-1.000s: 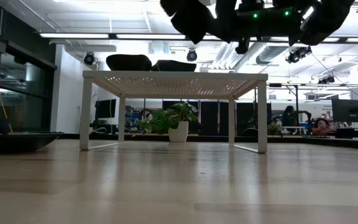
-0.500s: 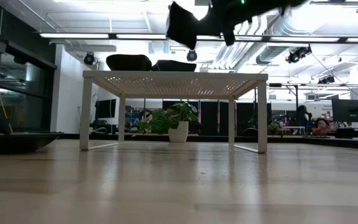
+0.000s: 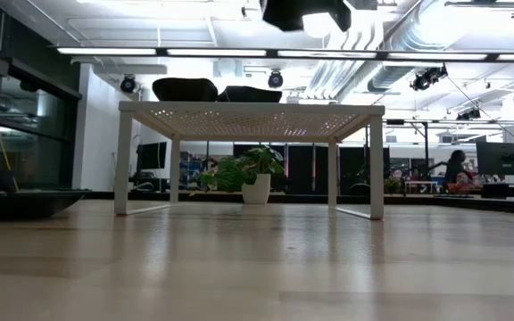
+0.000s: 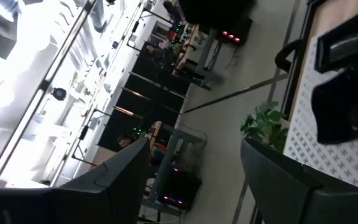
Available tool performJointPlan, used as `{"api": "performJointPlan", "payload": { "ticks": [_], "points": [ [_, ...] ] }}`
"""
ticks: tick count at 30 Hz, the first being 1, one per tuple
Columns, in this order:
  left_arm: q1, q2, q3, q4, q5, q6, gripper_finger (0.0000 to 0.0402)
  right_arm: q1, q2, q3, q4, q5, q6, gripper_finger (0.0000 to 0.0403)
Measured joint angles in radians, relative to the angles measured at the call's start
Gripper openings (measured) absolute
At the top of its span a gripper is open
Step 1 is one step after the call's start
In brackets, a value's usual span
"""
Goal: Pick & Place Mini shaped plates
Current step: Stack the distorted square plate on top of the distorted square plates on the shelf
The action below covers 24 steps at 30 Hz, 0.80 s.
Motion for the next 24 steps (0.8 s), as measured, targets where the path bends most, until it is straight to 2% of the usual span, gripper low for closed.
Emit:
{"api": "performJointPlan", "payload": {
  "ticks": [5, 9, 14, 17, 24],
  "points": [
    [0.001, 0.0, 0.0, -0.226, 0.015, -0.253, 0.0246, -0.053, 0.068, 0.109, -0.103, -0.167, 0.092, 0.0],
    [0.001, 0.0, 0.0, -0.334, 0.023, -0.356, 0.0246, -0.081, 0.168, 0.19, -0.188, -0.262, 0.138, 0.0],
    [0.002, 0.0, 0.0, -0.387, 0.054, -0.399, 0.0246, -0.105, 0.311, 0.3, -0.36, -0.36, 0.156, 0.0],
    [0.001, 0.0, 0.0, -0.387, 0.082, -0.401, 0.0246, -0.107, 0.384, 0.351, -0.431, -0.374, 0.17, 0.0],
    [0.001, 0.0, 0.0, -0.387, 0.207, -0.394, 0.0246, -0.106, 0.483, 0.419, -0.437, -0.428, 0.21, 0.0]
  ]
}}
